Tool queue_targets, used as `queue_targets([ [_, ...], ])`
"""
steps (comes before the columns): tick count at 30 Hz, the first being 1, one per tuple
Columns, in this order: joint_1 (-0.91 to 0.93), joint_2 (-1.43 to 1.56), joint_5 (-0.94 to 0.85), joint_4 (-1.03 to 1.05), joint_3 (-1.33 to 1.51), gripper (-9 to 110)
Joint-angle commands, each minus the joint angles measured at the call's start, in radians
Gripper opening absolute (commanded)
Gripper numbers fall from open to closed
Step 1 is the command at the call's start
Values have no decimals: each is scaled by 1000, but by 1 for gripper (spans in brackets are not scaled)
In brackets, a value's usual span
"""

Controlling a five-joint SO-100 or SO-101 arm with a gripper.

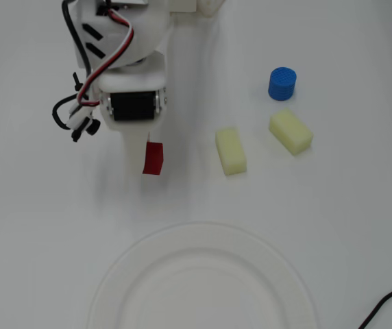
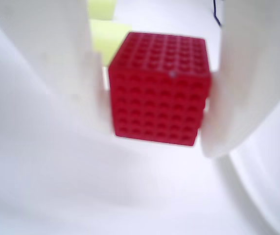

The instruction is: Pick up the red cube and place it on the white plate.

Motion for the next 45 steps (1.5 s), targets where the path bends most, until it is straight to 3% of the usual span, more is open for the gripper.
queue_targets([
  [1,-43,276,-15,-219,178,0],
  [9,-178,509,-94,-611,515,0],
  [17,-230,299,-126,-790,495,0],
  [39,-183,-301,-37,-706,-112,1],
  [45,-181,-287,35,-624,-118,11],
])
